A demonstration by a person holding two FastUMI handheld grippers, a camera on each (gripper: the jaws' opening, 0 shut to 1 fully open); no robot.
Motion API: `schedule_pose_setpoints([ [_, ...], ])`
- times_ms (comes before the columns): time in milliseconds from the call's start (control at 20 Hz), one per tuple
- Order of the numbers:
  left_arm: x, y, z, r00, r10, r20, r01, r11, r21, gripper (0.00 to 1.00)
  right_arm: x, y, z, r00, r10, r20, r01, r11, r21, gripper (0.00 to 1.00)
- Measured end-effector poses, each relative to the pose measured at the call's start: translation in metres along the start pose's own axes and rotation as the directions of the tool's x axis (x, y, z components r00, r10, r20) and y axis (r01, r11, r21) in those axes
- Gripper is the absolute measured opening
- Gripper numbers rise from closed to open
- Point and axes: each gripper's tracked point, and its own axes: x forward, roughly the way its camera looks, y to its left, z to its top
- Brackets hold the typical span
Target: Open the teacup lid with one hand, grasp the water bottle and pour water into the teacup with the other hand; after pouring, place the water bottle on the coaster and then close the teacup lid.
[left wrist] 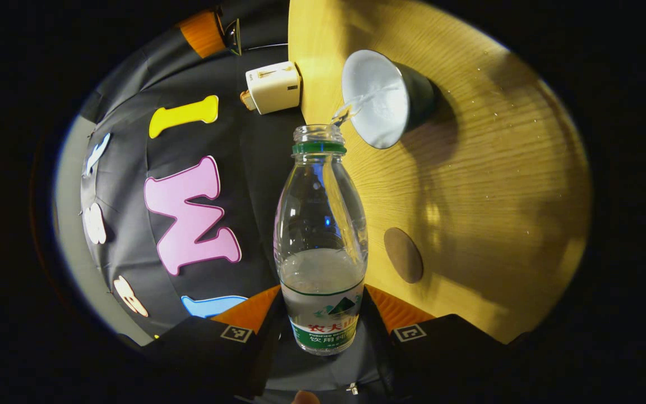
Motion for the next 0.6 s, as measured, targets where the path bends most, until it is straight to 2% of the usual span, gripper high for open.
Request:
schedule_pose_setpoints([
  [200, -0.002, 0.006, -0.002, 1.000, 0.022, -0.008, -0.021, 0.999, 0.036, 0.76, -0.002, 0.000, 0.002, 1.000, 0.002, 0.005, -0.002, 1.000, 0.002, 0.35],
  [600, -0.003, 0.024, -0.004, 0.998, 0.060, 0.002, -0.059, 0.984, 0.170, 0.76, -0.008, 0.000, 0.007, 1.000, 0.002, 0.021, -0.003, 1.000, 0.004, 0.32],
])
